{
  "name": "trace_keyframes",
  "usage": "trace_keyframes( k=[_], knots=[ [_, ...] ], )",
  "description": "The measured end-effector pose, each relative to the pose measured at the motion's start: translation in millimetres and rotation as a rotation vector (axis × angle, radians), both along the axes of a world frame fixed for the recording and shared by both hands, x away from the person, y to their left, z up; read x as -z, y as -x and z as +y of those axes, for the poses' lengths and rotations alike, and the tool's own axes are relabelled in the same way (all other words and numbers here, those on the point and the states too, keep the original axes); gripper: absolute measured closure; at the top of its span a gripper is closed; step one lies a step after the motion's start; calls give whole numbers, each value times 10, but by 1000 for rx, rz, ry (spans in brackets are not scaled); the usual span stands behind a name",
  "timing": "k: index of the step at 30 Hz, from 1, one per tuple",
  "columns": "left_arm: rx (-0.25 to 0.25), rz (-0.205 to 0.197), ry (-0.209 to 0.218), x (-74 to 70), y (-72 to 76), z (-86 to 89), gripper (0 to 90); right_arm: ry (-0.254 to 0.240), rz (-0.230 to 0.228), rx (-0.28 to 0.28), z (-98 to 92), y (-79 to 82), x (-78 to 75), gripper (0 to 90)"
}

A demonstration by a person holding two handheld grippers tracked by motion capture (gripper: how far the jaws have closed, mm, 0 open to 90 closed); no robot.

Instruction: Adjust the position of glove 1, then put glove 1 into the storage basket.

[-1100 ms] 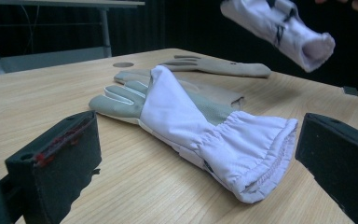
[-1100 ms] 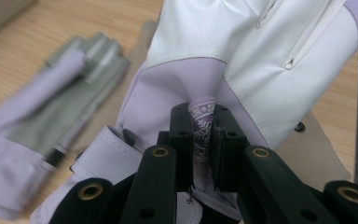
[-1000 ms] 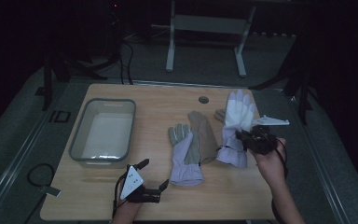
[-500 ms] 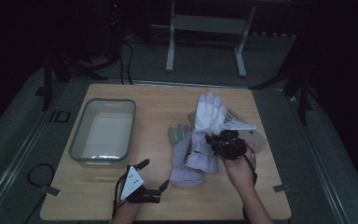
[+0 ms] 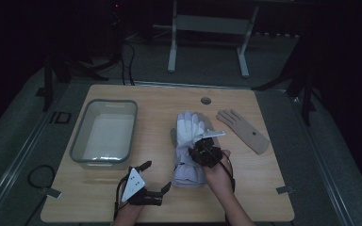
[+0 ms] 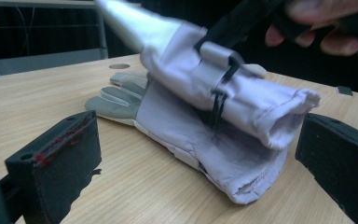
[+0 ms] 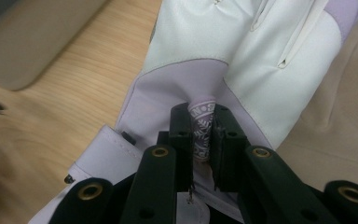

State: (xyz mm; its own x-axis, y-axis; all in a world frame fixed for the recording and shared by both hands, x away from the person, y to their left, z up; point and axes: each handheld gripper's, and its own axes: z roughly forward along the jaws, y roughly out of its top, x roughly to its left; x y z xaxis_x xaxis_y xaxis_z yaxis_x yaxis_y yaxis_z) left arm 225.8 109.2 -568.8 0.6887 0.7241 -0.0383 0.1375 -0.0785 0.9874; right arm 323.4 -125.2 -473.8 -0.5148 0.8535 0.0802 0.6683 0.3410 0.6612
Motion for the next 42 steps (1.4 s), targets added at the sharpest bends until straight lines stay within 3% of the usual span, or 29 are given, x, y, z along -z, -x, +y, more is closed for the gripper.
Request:
trace_keyframes(
  k=[4,12,16,20,23,24,26,27,28,30,31,32,34,35,36,39,42],
  knots=[
    [0,0,-5,-1,0,2,0,24,32,14,72,-71,180,799],
    [0,2,-6,-1,-3,-2,0,67,38,-23,144,-131,304,741],
    [-3,-10,-20,-2,0,-16,0,39,30,-47,94,-149,273,631],
    [-9,-1,-18,-3,-8,-16,0,45,4,-77,10,-129,208,424],
    [-20,10,-26,-8,-12,-11,1,-11,6,-91,-101,-107,139,301],
    [-20,10,-26,-8,-12,-11,1,-11,6,-91,-101,-107,139,301],
    [-6,38,-16,-33,-21,1,1,-47,24,-163,-221,-97,100,177],
    [-5,38,-19,-49,-22,7,0,-50,-12,-207,-309,-66,89,135],
    [-11,38,-26,-69,-18,13,0,-50,-12,-207,-309,-66,89,135],
    [17,95,-8,-126,-33,30,0,-59,-62,-279,-420,-34,77,138],
    [17,95,-8,-126,-33,30,1,-59,-62,-279,-420,-34,77,138],
    [42,157,10,-183,-46,29,1,-51,-153,-336,-613,9,59,137],
    [53,175,9,-205,-53,19,0,-31,-177,-338,-669,20,57,139],
    [63,192,2,-231,-64,7,1,-23,-140,-336,-785,10,57,139],
    [65,204,-4,-260,-74,-8,1,-23,-140,-336,-785,10,57,139],
    [80,243,-14,-371,-129,-59,0,-85,-104,-301,-925,15,57,112],
    [96,273,-21,-495,-225,-119,1,-113,-109,-267,-933,31,46,104]
  ],
)
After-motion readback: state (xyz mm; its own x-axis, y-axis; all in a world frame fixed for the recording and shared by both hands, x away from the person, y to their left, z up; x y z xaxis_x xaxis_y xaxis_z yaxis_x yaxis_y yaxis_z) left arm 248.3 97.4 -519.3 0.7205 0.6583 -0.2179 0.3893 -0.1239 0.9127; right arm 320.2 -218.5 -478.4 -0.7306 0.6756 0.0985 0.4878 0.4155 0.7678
